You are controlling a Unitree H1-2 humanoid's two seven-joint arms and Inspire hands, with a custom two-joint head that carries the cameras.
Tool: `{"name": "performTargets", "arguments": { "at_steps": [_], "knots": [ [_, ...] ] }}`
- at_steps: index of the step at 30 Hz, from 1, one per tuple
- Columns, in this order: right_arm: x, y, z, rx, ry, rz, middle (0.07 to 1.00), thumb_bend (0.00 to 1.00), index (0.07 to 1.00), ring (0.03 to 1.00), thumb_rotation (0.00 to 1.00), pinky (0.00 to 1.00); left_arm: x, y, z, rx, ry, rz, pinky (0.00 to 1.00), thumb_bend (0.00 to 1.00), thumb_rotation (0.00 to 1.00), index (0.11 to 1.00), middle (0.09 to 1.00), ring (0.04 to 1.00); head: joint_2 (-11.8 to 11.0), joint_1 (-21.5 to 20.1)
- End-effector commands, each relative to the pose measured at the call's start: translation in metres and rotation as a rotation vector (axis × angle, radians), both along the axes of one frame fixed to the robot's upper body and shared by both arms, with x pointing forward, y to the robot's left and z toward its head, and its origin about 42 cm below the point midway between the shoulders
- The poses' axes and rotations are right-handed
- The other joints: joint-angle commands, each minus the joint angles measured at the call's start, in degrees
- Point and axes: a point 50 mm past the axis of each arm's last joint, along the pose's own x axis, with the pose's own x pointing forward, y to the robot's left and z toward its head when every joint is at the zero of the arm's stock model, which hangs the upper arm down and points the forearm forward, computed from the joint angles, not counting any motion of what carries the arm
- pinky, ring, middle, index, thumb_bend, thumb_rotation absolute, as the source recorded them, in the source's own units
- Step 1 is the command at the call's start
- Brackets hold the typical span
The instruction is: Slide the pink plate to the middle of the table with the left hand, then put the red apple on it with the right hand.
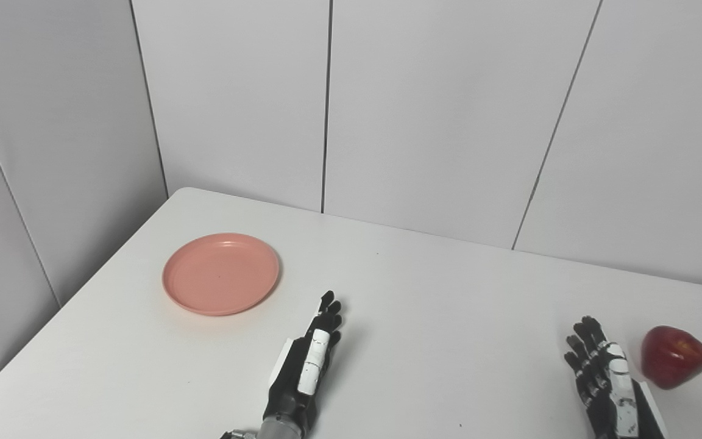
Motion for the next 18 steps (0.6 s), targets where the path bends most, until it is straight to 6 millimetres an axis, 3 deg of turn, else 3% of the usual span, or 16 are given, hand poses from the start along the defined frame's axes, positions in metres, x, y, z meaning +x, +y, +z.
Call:
{"name": "performTargets", "arguments": {
  "at_steps": [1,8,18],
  "knots": [
    [-0.0132,-0.0096,-0.0230,0.014,0.044,-0.012,0.986,0.59,0.974,0.994,1.00,1.00,-0.0163,-0.0102,-0.0131,-0.031,0.055,0.024,1.00,0.85,1.00,1.000,1.000,1.000,-0.3,0.8],
    [-0.0121,-0.0130,-0.0263,0.009,0.059,-0.008,0.999,0.60,0.991,1.000,1.00,1.00,-0.0135,-0.0155,-0.0167,-0.024,0.040,0.016,1.00,0.83,0.99,1.000,1.000,1.000,-1.7,3.0],
    [-0.0130,-0.0131,-0.0272,0.019,0.074,-0.002,1.000,0.62,0.992,1.000,1.00,1.00,-0.0121,-0.0174,-0.0172,-0.029,0.036,0.016,1.00,0.81,0.97,1.000,1.000,1.000,-1.9,3.4]
  ]
}}
